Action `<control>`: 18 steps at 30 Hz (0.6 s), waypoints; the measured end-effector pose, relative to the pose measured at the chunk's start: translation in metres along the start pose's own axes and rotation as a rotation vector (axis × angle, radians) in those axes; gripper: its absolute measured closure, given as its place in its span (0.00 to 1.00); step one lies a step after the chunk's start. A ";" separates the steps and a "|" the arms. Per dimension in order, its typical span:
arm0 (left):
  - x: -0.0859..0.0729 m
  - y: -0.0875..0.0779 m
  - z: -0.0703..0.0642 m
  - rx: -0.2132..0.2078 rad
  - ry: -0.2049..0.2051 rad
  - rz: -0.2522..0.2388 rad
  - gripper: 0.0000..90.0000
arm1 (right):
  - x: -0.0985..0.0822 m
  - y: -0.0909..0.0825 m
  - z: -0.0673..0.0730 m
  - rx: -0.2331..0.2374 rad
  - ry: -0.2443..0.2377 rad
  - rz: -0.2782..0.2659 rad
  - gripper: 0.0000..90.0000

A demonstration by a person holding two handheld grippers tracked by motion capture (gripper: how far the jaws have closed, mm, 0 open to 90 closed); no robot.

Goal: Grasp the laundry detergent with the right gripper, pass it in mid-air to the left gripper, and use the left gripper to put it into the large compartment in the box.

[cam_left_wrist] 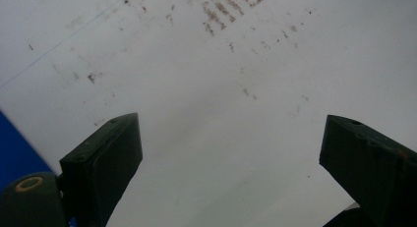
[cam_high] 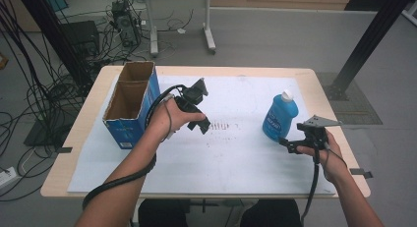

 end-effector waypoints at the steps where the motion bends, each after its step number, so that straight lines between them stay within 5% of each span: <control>1: 0.000 0.000 0.000 0.000 -0.001 -0.002 0.10 | 0.001 0.000 -0.001 -0.003 -0.001 -0.016 0.03; 18: 0.001 0.000 0.001 0.005 -0.003 0.000 0.10 | -0.007 0.012 -0.003 0.019 0.039 -0.146 0.03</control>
Point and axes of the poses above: each handheld gripper's, and its own axes: y roughly forward along the jaws, x roughly out of its top, z roughly to its left, the point moved 4 cm from there along y, roughly forward along the jaws, and after that the axes turned 1 degree about z, right-handed, at the moved point
